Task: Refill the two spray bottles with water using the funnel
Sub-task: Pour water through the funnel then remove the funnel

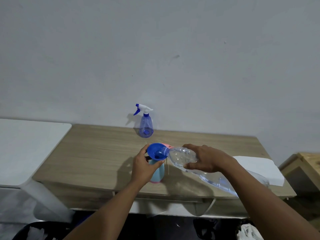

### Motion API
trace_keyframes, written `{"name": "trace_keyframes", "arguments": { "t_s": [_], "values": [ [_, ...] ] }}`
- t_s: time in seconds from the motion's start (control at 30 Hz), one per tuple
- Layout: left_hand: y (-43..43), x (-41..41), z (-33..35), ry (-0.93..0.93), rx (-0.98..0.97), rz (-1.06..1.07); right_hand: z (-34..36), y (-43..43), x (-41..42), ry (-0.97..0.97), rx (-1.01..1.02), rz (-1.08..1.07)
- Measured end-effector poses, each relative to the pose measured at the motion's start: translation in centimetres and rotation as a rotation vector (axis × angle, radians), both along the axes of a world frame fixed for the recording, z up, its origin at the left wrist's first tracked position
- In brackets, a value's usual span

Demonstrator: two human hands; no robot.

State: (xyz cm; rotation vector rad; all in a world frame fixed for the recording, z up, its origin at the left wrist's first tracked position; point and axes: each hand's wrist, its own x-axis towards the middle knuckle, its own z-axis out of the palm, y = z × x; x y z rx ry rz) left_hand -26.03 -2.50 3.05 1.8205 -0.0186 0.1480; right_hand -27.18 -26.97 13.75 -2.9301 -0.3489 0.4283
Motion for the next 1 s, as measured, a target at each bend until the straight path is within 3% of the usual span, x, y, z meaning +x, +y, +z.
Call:
{"name": "trace_keyframes", "arguments": {
  "t_s": [0.23,0.43,0.6,0.8,1.0],
  "values": [
    [0.1,0.1,-0.3,0.003,0.011,0.012,-1.2,-1.0,-0.5,0.029,0.097,-0.015],
    [-0.1,-0.1,-0.3,-0.008,-0.001,0.021,-3.2,-1.5,-0.9,-0.001,0.323,-0.048],
    [-0.2,0.0,-0.3,0.008,-0.005,0.039,-4.0,-1.9,-1.0,-0.155,0.543,-0.136],
    [-0.4,0.0,-0.8,0.015,-0.027,0.046,-4.6,-2.6,-1.0,-0.455,0.868,-0.406],
    [-0.4,0.0,-1.1,0.006,-0.023,0.038,-6.1,-2.2,-0.7,-0.553,0.880,-0.521]
  ]
}}
